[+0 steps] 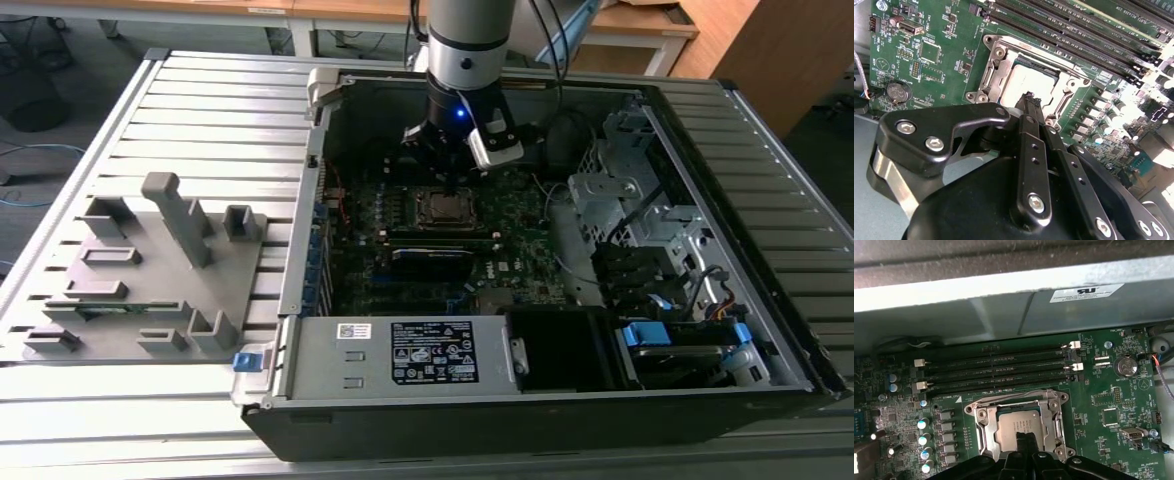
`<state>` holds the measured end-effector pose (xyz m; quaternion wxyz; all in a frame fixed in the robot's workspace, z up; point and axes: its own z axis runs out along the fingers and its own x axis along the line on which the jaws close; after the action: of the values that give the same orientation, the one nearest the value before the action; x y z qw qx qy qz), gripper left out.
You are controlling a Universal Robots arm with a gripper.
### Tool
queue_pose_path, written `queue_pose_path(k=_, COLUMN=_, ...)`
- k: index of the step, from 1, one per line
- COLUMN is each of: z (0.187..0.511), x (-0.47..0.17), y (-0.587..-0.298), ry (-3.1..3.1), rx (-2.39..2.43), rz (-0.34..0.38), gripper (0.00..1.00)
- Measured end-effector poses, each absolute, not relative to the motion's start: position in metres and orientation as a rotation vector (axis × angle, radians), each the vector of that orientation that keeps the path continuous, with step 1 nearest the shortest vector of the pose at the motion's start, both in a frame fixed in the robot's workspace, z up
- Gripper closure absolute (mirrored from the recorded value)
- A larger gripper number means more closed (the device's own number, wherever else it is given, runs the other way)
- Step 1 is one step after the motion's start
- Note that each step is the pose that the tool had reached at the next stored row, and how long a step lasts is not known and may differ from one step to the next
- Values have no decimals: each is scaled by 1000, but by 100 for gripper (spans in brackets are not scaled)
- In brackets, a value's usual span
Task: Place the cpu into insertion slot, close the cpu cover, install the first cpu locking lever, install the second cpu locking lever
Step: 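Install the first cpu locking lever, then install the second cpu locking lever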
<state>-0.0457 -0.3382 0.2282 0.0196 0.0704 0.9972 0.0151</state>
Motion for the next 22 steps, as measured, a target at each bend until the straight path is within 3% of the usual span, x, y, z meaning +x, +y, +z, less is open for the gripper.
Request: queue_pose_path(k=22, z=232, x=-46, y=-338, ry=3094, rx=218, rz=47, gripper=89)
